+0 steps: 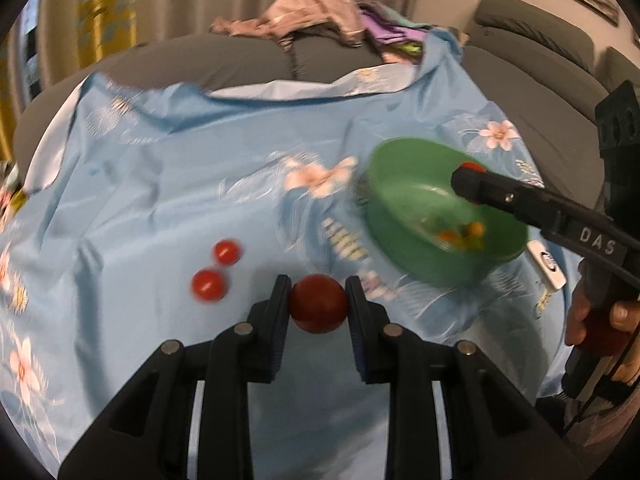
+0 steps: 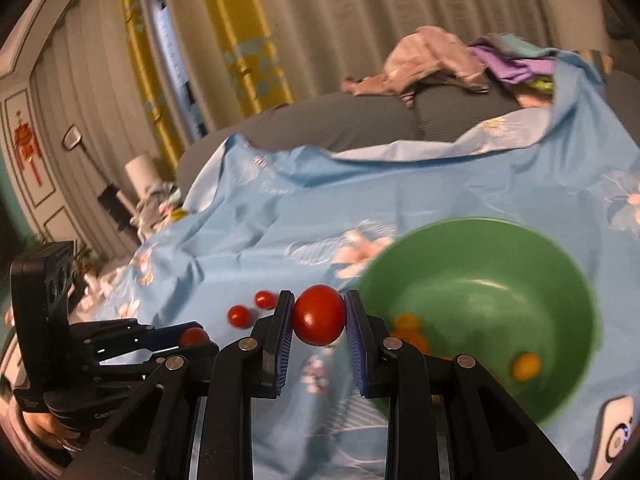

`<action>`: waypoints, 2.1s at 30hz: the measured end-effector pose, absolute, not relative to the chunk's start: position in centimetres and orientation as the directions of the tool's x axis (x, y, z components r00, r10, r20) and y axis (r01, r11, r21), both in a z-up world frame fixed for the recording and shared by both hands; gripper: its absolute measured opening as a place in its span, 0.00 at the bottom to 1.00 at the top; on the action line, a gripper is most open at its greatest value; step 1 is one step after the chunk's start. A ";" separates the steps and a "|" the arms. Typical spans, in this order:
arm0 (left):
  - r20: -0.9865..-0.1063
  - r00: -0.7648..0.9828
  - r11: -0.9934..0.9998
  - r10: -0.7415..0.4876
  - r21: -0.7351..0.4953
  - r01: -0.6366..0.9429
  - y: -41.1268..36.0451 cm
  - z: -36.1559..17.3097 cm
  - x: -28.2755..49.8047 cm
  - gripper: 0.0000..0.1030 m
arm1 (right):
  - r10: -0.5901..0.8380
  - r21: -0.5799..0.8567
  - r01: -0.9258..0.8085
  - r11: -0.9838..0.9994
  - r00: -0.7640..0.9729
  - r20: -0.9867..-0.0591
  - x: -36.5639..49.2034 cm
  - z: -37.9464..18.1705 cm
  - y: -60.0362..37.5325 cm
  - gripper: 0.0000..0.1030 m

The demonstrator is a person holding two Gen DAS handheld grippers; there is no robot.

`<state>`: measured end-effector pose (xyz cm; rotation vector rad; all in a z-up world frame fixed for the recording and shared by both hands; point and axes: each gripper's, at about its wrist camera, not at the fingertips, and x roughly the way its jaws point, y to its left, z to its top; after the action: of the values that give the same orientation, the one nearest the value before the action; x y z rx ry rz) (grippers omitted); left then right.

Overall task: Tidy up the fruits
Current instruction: 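Carry both red cherry tomatoes into the green bowl and open both tools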

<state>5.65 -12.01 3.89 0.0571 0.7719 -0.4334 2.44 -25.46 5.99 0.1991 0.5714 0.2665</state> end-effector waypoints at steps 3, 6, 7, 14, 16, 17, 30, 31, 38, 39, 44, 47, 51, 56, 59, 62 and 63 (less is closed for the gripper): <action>-0.670 0.624 0.890 -0.401 -0.124 0.439 -14.0 4.9 6.2 0.27 | 0.271 0.267 -0.152 0.952 0.824 -0.497 1.8 6.0 -27.4 0.27; -0.663 0.606 0.865 -0.441 -0.134 0.483 -16.4 5.6 6.8 0.27 | 0.249 0.286 -0.113 0.951 0.831 -0.498 1.5 5.7 -29.4 0.27; -0.659 0.601 0.858 -0.452 -0.136 0.495 -17.1 5.8 6.9 0.27 | 0.244 0.299 -0.099 0.949 0.831 -0.499 1.4 5.4 -30.0 0.27; -0.656 0.572 0.820 -0.492 -0.130 0.557 -21.6 6.2 8.0 0.27 | 0.215 0.317 -0.048 0.947 0.829 -0.517 1.2 4.4 -32.3 0.27; -0.667 0.559 0.819 -0.493 -0.137 0.558 -22.5 5.7 8.7 0.27 | 0.213 0.319 -0.043 0.947 0.825 -0.523 1.2 4.2 -32.6 0.27; -0.676 0.554 0.821 -0.485 -0.136 0.554 -22.9 5.4 9.0 0.27 | 0.204 0.314 -0.033 0.949 0.823 -0.530 1.3 4.0 -32.8 0.27; -0.743 0.525 0.838 -0.415 -0.088 0.539 -24.5 3.1 10.8 0.27 | 0.199 0.315 -0.016 0.949 0.806 -0.558 1.8 3.2 -33.3 0.27; -0.745 0.527 0.843 -0.408 -0.085 0.532 -24.5 3.0 10.9 0.27 | 0.201 0.316 -0.017 0.948 0.805 -0.559 1.8 3.1 -33.3 0.27; -0.756 0.527 0.856 -0.388 -0.082 0.511 -24.5 2.5 11.2 0.27 | 0.197 0.322 -0.007 0.947 0.804 -0.561 1.9 3.0 -33.6 0.27; -0.757 0.527 0.857 -0.386 -0.083 0.509 -24.5 2.5 11.2 0.28 | 0.191 0.323 0.002 0.946 0.804 -0.563 1.9 2.9 -33.7 0.27; -0.742 0.548 0.866 -0.386 -0.087 0.493 -24.3 2.9 11.1 0.61 | 0.177 0.337 0.031 0.941 0.804 -0.567 1.8 2.7 -34.2 0.28; -0.730 0.560 0.869 -0.391 -0.094 0.485 -24.0 3.3 11.0 0.68 | 0.162 0.331 0.044 0.943 0.807 -0.567 1.7 2.7 -34.4 0.33; -0.701 0.611 0.891 -0.368 -0.076 0.449 -22.8 4.2 10.4 0.82 | 0.158 0.332 0.046 0.942 0.813 -0.561 1.6 2.8 -34.4 0.34; -0.681 0.655 0.925 -0.328 -0.092 0.368 -19.6 4.7 9.4 0.89 | 0.157 0.344 0.049 0.938 0.823 -0.546 1.4 2.9 -34.4 0.46; -0.684 0.666 0.942 -0.297 -0.096 0.321 -17.8 4.4 8.8 0.93 | 0.173 0.365 0.039 0.930 0.830 -0.530 1.3 3.1 -34.4 0.49; -0.708 0.654 0.955 -0.266 -0.102 0.278 -15.8 3.5 8.0 0.96 | 0.188 0.369 0.019 0.929 0.835 -0.518 1.3 3.3 -33.9 0.49; -0.715 0.650 0.958 -0.257 -0.100 0.269 -15.5 3.2 7.8 0.96 | 0.195 0.369 0.010 0.929 0.835 -0.514 1.3 3.4 -33.7 0.49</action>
<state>7.84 -15.46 3.23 0.0156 0.8095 -0.2985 1.33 -33.65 3.36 0.3702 0.5769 0.0999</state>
